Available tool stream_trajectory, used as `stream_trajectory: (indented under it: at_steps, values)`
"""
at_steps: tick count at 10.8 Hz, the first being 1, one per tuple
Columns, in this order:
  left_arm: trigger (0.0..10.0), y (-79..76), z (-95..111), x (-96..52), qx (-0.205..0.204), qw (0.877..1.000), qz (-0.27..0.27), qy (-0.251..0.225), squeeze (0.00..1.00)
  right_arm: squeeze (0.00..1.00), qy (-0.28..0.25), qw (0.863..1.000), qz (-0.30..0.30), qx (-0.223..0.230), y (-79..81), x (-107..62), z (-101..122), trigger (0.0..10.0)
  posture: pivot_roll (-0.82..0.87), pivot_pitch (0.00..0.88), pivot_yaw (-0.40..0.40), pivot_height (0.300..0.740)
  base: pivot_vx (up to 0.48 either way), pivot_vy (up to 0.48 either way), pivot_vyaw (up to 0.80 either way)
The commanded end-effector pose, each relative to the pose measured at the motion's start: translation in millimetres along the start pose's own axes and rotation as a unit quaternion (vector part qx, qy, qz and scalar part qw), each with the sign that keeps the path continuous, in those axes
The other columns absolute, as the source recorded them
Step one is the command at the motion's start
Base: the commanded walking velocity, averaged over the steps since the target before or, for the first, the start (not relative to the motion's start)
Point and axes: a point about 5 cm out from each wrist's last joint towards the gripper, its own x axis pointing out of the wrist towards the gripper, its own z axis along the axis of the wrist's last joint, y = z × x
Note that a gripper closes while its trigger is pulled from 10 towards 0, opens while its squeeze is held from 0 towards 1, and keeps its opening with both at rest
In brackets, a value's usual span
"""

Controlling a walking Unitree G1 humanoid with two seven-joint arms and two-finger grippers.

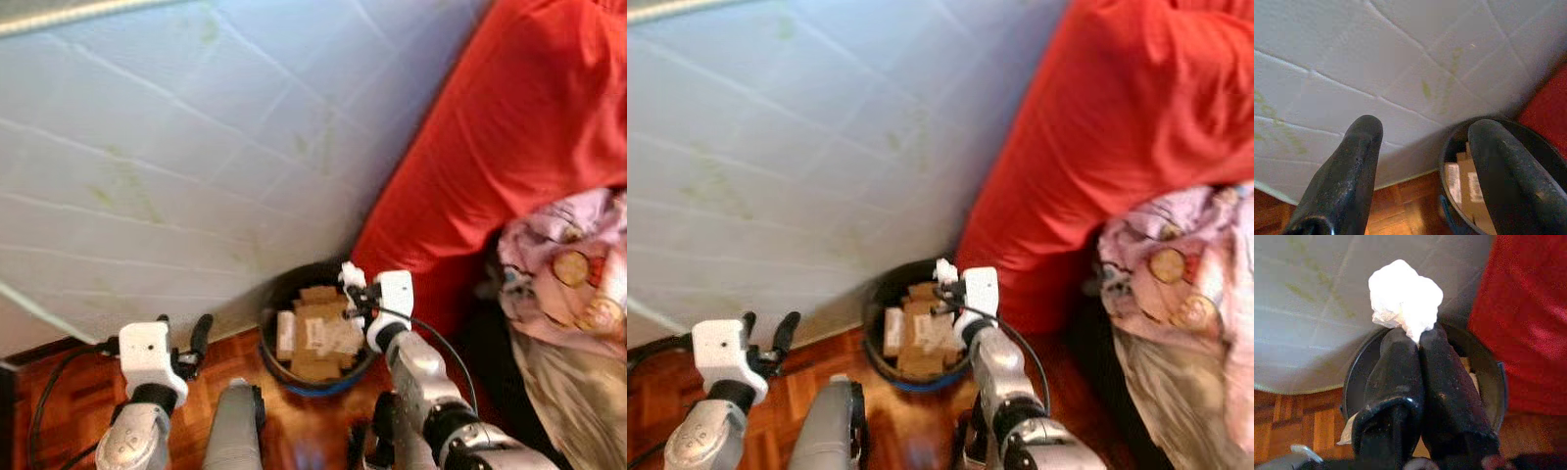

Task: Clean up the room

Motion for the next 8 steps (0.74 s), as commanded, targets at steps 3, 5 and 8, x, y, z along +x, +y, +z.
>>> stream_trajectory:
  at_steps: [3, 5, 8]
  values:
    - [10.0, -1.6, 1.6, -7.9, -0.001, 1.0, 0.001, 0.007, 0.0, 0.0, 0.015, 1.0, 0.012, 0.006, 6.9, 1.4, -4.5, 10.0, 0.27, 0.317, -0.019, 0.611, 0.0, 0.0, 0.0]
    - [10.0, -4.6, 8.6, -8.5, -0.001, 1.0, -0.001, 0.0, 0.0, 0.0, 0.024, 0.999, 0.03, 0.014, 16.1, 8.6, 3.0, 10.0, 0.29, 0.343, -0.024, 0.611, 0.0, 0.0, 0.0]
    - [10.0, -7.4, 28.9, -9.3, 0.0, 1.0, 0.005, -0.027, 0.0, 0.0, 0.049, 0.996, 0.072, -0.02, 40.9, 21.1, 16.6, 10.0, 0.35, 0.405, -0.04, 0.611, 0.0, 0.0, 0.0]
